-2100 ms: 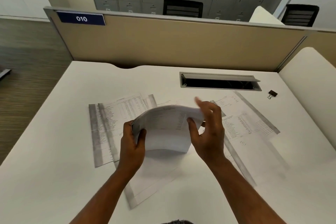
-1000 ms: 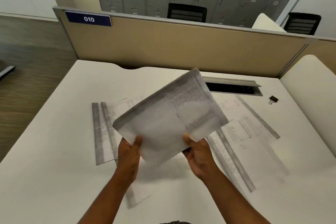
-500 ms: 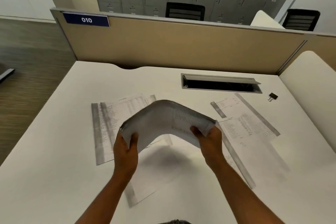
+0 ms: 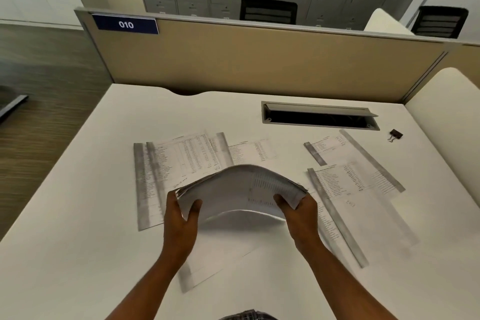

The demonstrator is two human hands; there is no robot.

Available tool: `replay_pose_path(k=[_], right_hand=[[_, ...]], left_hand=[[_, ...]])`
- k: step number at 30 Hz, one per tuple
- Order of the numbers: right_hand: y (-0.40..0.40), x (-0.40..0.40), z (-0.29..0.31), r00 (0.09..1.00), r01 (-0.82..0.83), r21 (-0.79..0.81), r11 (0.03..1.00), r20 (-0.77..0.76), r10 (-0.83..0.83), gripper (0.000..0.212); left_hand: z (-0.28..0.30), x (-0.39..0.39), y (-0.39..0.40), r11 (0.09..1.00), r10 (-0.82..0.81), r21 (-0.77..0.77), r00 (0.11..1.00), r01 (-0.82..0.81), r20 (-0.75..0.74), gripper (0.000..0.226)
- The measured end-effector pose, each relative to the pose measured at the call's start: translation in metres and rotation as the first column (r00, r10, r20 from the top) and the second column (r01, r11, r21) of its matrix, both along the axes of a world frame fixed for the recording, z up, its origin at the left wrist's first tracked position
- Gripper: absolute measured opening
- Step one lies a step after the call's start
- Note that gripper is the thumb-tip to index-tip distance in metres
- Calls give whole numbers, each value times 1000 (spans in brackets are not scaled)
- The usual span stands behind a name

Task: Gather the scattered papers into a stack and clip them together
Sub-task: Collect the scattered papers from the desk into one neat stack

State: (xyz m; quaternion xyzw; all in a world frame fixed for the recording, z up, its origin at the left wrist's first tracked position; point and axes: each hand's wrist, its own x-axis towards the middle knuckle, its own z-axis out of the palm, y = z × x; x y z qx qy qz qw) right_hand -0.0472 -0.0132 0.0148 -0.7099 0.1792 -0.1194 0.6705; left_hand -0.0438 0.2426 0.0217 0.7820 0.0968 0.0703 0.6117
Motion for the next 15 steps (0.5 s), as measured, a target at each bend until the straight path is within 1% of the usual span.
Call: replay_pose_path(k=[1, 3, 4, 7, 9, 10, 12, 13, 14, 15], right_hand=[[0, -2, -2, 1000, -16, 7, 1000, -19, 16, 38], [0, -3, -9, 997, -36, -13, 999, -65, 35, 35], [0, -3, -11, 996, -32, -36, 999, -83, 29, 32], [-4, 2, -9, 996, 19, -73, 997, -83, -25, 22], [-7, 6, -5, 995, 44, -89, 995, -84, -52, 21], [-10, 8, -4, 995, 57, -78, 995, -80, -63, 27], [-11, 10, -3, 987, 121, -16, 992, -104, -122, 50], [-10, 10, -3, 976, 172, 53, 984, -147, -163, 63], [-8, 9, -4, 962, 215, 163, 963, -205, -181, 75], [-4, 8, -6, 951, 239, 300, 923, -266, -160, 82]], left_hand=[[0, 0, 1, 1000, 4, 5, 1000, -4, -5, 53], [-2, 2, 2, 999, 9, 37, 1000, -10, 9, 43], [-2, 3, 1, 999, 4, 50, 1000, -4, 8, 38], [1, 9, -5, 999, -4, 49, 1000, 3, 11, 37], [5, 13, -4, 999, 30, 33, 999, -31, 19, 35], [7, 15, -3, 998, 55, 4, 998, -55, 12, 35], [8, 18, 1, 989, 103, -101, 994, -106, -37, 33], [6, 18, 2, 981, 114, -149, 991, -123, -72, 32], [3, 18, 3, 974, 112, -186, 988, -130, -102, 31], [0, 17, 3, 968, 108, -212, 986, -133, -127, 30]])
